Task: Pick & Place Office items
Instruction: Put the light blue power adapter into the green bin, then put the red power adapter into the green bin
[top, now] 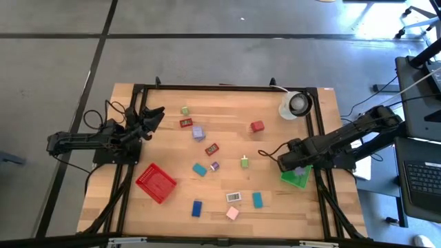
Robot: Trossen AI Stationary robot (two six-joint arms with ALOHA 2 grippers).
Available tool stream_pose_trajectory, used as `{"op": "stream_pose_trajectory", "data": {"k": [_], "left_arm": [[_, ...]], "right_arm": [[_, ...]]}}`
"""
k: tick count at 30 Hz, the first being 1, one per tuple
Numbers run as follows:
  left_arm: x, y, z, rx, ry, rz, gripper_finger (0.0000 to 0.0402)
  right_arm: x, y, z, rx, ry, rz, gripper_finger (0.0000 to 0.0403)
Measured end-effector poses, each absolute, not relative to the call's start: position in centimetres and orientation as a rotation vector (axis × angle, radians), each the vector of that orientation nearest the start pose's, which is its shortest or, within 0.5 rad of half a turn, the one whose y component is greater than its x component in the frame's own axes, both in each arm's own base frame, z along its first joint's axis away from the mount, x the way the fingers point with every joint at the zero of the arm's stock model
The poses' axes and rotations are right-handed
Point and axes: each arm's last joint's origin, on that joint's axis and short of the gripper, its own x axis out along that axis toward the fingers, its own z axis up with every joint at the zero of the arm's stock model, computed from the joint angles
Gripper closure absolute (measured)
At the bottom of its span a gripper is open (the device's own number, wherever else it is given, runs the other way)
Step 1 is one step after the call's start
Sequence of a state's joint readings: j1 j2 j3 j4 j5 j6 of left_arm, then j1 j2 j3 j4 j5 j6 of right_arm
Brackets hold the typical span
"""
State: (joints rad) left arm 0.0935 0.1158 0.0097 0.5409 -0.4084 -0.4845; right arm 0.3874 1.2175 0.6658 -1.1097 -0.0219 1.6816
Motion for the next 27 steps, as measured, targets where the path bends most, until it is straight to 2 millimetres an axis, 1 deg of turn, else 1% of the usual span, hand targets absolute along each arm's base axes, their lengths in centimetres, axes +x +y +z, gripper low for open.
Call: {"op": "stream_pose_trajectory", "data": {"k": [4, 8, 11, 14, 17, 20, 21, 23, 27], "left_arm": [[9.2, 2.0, 20.7, -0.551, -0.550, 0.376, 0.0185], [9.2, 2.0, 20.7, -0.551, -0.549, 0.376, 0.0181], [9.2, 2.0, 20.7, -0.552, -0.546, 0.378, 0.0181], [9.3, 2.0, 20.5, -0.551, -0.528, 0.383, 0.0182], [9.3, 2.0, 20.5, -0.559, -0.522, 0.382, 0.0181], [9.3, 2.0, 20.4, -0.560, -0.518, 0.389, 0.0180], [9.3, 2.1, 20.4, -0.562, -0.520, 0.396, 0.0181], [9.3, 2.1, 20.4, -0.563, -0.521, 0.403, 0.0181], [9.3, 2.1, 20.4, -0.589, -0.526, 0.391, 0.0180]], "right_arm": [[14.9, 6.1, 17.9, 0.959, 1.383, -1.071, 0.0138], [15.3, 6.2, 18.8, 0.941, 1.368, -1.041, 0.0108], [15.6, 6.3, 20.0, 0.918, 1.359, -1.035, 0.0090], [16.1, 6.4, 22.0, 0.903, 1.320, -1.026, 0.0078], [17.2, 6.4, 24.3, 0.863, 1.176, -0.981, 0.0073], [18.3, 6.0, 25.8, 0.812, 0.942, -1.000, 0.0072], [18.7, 5.7, 26.0, 0.809, 0.862, -1.008, 0.0072], [19.3, 5.0, 26.1, 0.788, 0.771, -1.029, 0.0074], [21.1, 3.1, 25.4, 0.778, 0.694, -1.076, 0.0075]]}}
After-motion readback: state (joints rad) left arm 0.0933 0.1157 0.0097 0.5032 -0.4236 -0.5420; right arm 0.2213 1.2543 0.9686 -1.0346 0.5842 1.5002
